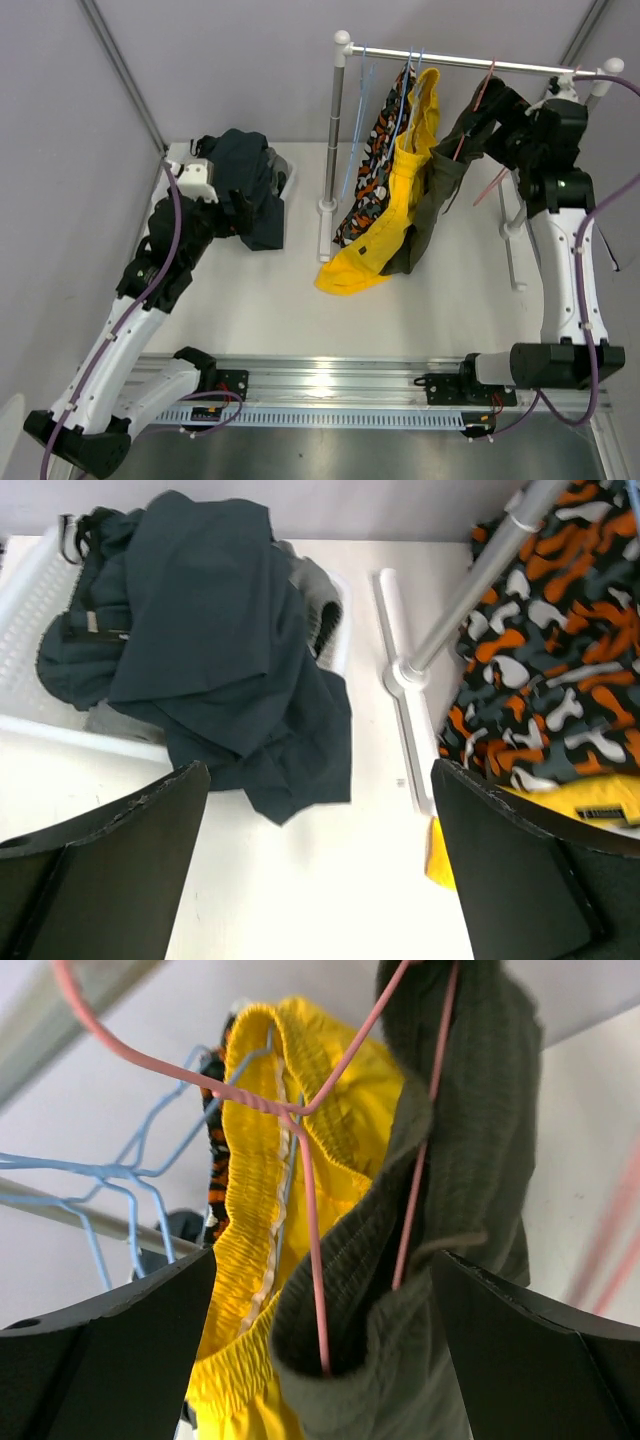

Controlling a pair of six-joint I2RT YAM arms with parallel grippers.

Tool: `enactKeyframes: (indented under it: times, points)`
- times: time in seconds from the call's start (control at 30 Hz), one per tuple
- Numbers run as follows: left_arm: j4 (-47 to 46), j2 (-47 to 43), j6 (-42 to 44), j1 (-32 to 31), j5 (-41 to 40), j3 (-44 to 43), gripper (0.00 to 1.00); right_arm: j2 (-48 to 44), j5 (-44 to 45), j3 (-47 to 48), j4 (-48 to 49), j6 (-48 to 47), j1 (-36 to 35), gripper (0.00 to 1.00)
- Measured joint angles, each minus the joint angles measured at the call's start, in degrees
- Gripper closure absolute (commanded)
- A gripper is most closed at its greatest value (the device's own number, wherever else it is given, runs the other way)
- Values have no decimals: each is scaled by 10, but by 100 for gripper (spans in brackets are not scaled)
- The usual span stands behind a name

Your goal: Remove the shorts from the hanger

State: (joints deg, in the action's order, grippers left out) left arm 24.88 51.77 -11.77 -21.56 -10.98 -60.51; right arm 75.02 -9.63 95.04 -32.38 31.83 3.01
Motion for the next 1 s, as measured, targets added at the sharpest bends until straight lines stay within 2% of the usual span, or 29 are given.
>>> enactKeyframes:
  times: [0.2, 0.3, 0.33, 0.4, 0.43, 0.53, 0.63, 0.7, 0.73, 0.83, 0.93, 1.0]
  points:
    - [-4, -68, 18, 0, 32, 82, 1, 73, 30, 54, 0, -15, -53, 5]
    - [-6, -77, 19, 0, 41, 114, 1, 89, 46, 78, 1, -20, -65, 13]
    - [-6, -78, 19, 0, 43, 120, 2, 94, 51, 86, 2, -21, -68, 21]
    - [-5, -76, 19, 0, 49, 123, 2, 100, 62, 93, 7, -25, -72, 28]
    - [-6, -75, 19, 0, 52, 123, 2, 101, 66, 94, 9, -26, -73, 37]
    - [-9, -75, 19, 0, 55, 123, 2, 109, 76, 94, 10, -32, -75, 53]
    - [-13, -75, 19, 0, 58, 124, 2, 119, 81, 94, 10, -34, -75, 56]
    - [-17, -75, 19, 0, 59, 124, 2, 125, 83, 94, 10, -34, -75, 63]
    - [-17, -75, 19, 0, 61, 124, 2, 127, 83, 94, 9, -35, -76, 76]
    - [-19, -75, 19, 0, 67, 124, 3, 128, 88, 94, 7, -39, -78, 100]
    - [-23, -76, 19, 0, 73, 124, 5, 128, 90, 96, 3, -39, -78, 100]
    - [-27, -75, 19, -6, 79, 124, 2, 128, 90, 103, -8, -41, -78, 100]
